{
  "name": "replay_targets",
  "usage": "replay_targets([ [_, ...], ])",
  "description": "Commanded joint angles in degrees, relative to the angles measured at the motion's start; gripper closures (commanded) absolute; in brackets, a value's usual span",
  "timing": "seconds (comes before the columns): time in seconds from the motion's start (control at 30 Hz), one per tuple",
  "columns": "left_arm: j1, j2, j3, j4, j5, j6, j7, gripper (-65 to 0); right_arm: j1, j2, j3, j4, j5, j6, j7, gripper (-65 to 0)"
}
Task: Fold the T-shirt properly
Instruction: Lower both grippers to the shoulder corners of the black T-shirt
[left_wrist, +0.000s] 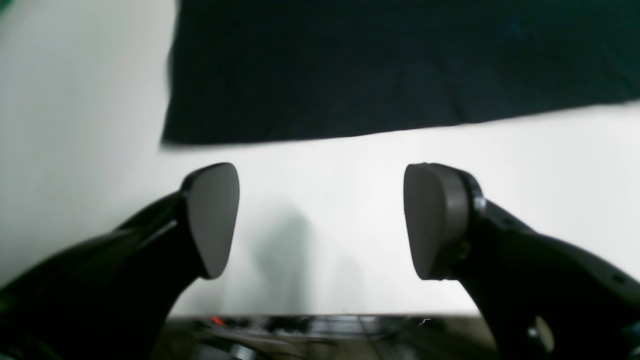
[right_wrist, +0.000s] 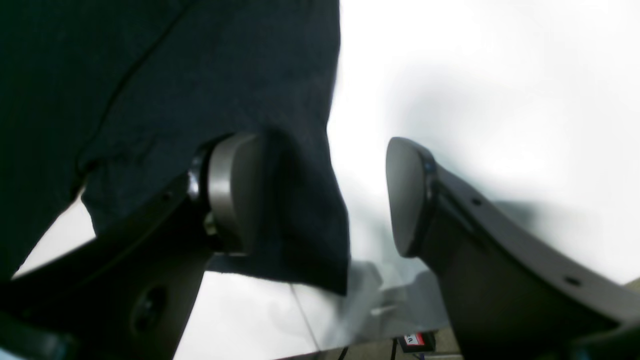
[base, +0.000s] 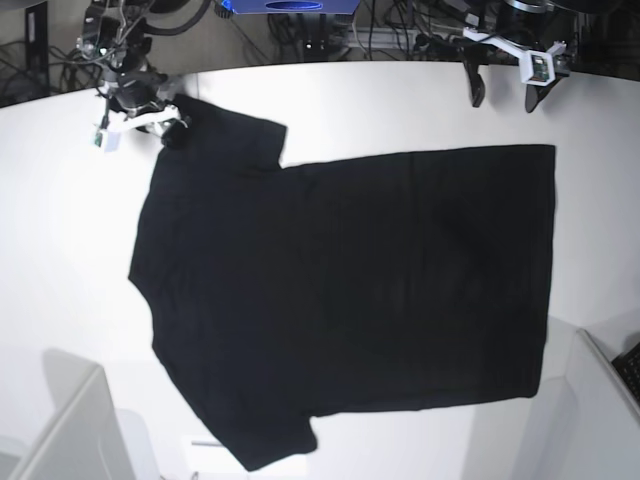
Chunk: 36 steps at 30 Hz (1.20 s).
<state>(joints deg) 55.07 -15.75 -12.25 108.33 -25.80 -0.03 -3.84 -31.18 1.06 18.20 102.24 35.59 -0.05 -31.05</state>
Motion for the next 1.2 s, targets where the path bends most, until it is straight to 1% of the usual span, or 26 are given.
replay_targets([
  [0.0,-0.08,-0.56,-1.16,-0.33,-2.11,0.34,-1.57,-48.2,-0.78,0.21,-1.27,0.23,-0.12,-0.17,-0.64,-36.9],
  [0.03,-0.34,-0.65,-1.86,-1.65,-4.22,0.34,-1.57,-46.9,-0.87,0.30,-2.50,0.23,-0.30,-0.17,-0.64,-36.9],
  [0.07,-0.78,-0.74,-2.74,-2.62,-5.01,0.34,-1.57,-45.1,-0.87,0.39,-3.56,0.23,-0.39,-0.17,-0.64,-36.9],
  [0.17,-2.01,-0.47,-4.94,-4.55,-5.36,0.34,-1.57,-41.5,-0.87,0.65,-6.11,-0.30,-0.47,-0.17,-0.64,-36.9],
  [0.33,-2.19,-0.47,-5.73,-5.17,-5.54,0.34,-1.57,-41.6,-0.87,0.65,-6.99,-2.15,-0.47,-0.17,-0.56,-36.6],
  [0.37,-2.89,-0.47,-5.73,-5.26,-5.54,0.34,-1.57,-41.8,-0.78,0.65,-6.99,-2.76,-0.47,-0.17,-0.56,-35.6],
  [0.4,-3.42,-0.38,-5.73,-5.43,-5.63,0.34,-1.57,-41.8,-0.69,0.65,-6.99,-3.29,-0.47,-0.17,-0.56,-33.2],
  [0.47,-4.39,-0.30,-5.73,-6.49,-5.63,0.34,-1.57,-41.8,-0.51,0.65,-6.64,-4.35,-0.47,-0.17,-0.56,-24.2],
  [0.57,-5.09,-0.30,-5.73,-7.28,-7.30,0.34,-1.57,-41.8,-0.25,0.74,-6.55,-5.40,-0.47,-0.17,-0.56,-4.1],
  [0.6,-5.53,-0.38,-5.73,-7.28,-9.14,0.34,-1.57,-42.0,-0.25,0.74,-6.55,-5.49,-0.47,-0.17,-0.56,0.0],
  [0.7,-5.79,-0.91,-5.73,-8.25,-15.12,0.25,-1.57,-42.0,-0.34,0.74,-6.46,-5.49,-0.47,-0.25,-0.56,0.0],
  [0.83,-8.08,-4.08,-5.11,-11.15,-21.45,0.25,-1.57,-42.0,-0.43,0.74,-6.46,-5.49,-0.47,-0.25,-0.56,0.0],
  [0.97,-10.89,-4.78,-5.02,-14.49,-23.91,0.25,-1.48,-42.0,-0.43,0.74,-6.46,-5.40,-0.47,-0.25,-0.56,0.0],
  [1.03,-12.65,-5.13,-5.11,-15.98,-24.00,0.25,0.63,-42.0,-0.43,0.74,-6.46,-5.40,-0.47,-0.25,-0.56,0.0],
  [1.1,-15.20,-5.13,-5.55,-16.69,-24.00,0.08,5.02,-42.0,-0.43,0.74,-6.46,-5.40,-0.47,-0.25,-0.56,0.0],
  [1.17,-17.93,-4.87,-5.73,-17.13,-23.91,-0.89,9.24,-42.0,-0.43,0.74,-6.46,-5.40,-0.47,-0.25,-0.56,0.0],
])
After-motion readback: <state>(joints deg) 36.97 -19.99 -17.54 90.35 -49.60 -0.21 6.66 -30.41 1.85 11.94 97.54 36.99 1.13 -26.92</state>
